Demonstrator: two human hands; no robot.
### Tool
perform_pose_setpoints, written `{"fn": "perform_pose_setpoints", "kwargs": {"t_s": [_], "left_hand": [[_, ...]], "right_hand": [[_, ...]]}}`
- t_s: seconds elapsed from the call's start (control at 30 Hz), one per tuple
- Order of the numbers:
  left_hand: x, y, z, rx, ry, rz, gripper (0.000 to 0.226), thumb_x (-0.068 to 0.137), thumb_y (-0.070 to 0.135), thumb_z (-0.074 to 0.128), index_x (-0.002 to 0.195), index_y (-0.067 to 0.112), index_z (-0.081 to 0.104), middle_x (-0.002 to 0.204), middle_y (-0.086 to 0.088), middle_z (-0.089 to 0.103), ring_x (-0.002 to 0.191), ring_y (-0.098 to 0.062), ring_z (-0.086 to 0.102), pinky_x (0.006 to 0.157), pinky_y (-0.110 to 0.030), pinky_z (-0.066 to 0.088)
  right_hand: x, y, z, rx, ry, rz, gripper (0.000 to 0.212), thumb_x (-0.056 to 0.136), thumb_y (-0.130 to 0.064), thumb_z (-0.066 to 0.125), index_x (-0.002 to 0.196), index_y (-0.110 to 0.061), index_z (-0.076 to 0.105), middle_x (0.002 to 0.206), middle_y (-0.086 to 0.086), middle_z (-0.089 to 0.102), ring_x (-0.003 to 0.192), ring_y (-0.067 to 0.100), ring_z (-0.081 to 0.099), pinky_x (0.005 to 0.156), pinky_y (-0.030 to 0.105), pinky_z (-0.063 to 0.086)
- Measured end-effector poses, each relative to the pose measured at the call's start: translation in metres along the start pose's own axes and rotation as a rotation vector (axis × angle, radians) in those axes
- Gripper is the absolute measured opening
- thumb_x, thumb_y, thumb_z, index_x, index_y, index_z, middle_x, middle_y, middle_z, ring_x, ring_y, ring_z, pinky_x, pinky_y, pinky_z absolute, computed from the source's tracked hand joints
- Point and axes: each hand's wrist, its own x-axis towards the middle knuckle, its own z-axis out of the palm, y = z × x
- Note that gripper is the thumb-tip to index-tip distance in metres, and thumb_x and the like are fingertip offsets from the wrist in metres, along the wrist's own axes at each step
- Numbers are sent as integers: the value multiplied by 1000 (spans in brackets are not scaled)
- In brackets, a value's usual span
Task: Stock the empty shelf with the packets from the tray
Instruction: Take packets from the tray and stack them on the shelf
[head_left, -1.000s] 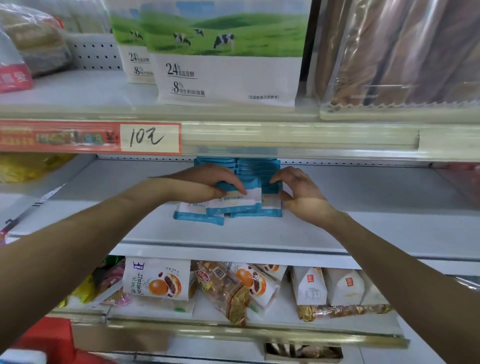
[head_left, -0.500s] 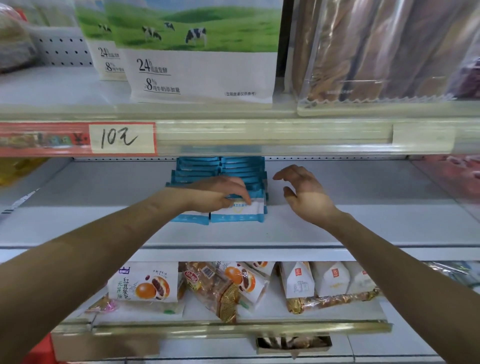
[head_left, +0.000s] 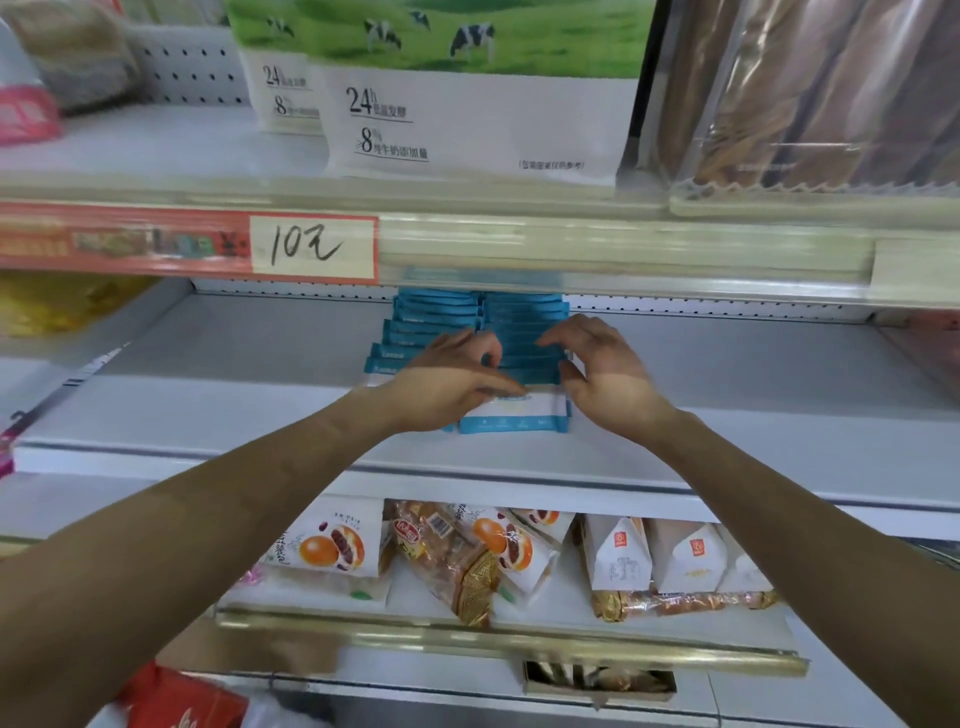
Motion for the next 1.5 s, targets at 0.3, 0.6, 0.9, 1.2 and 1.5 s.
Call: {"fn": "perform_pose_setpoints", "kwargs": {"t_s": [0.3, 0.6, 0.9, 1.2, 1.5], "left_hand": [[-61, -33, -10, -30, 84, -63, 38, 101, 22, 57, 134, 40, 63, 113, 3, 52, 108, -18, 46, 86, -35, 38], [-172, -63, -43, -42, 179, -394, 40, 99, 15, 58, 136, 29, 63, 114, -3, 60, 103, -20, 56, 85, -33, 45], [-368, -47, -83, 12, 228, -831, 35, 101, 19, 55, 134, 28, 63, 108, 3, 60, 89, -15, 59, 77, -33, 48], [-572, 31, -86, 45, 181, -1307, 31, 102, 18, 54, 128, 25, 68, 104, 0, 67, 97, -24, 64, 76, -33, 47], [-682, 113, -62, 3, 181, -1562, 34, 96, 32, 48, 124, 30, 67, 105, 8, 68, 96, -18, 65, 82, -37, 53]], "right_hand": [[31, -49, 22, 57, -56, -107, 41, 91, -5, 54, 128, -21, 62, 132, 0, 59, 125, 24, 48, 108, 36, 39], [70, -135, 71, 139, -172, -358, 35, 91, -16, 51, 122, -20, 64, 123, 0, 63, 113, 25, 54, 99, 42, 43], [83, -306, 153, 299, -300, -734, 27, 90, -14, 61, 114, -23, 65, 112, -10, 65, 107, 15, 54, 95, 37, 42], [18, -474, 240, 246, -707, -1019, 32, 93, -38, 57, 123, -30, 64, 122, -6, 62, 115, 17, 54, 100, 39, 45], [-35, -543, 318, 123, -1013, -1017, 33, 96, -19, 54, 129, -24, 58, 132, 4, 55, 117, 25, 57, 94, 40, 47]]}}
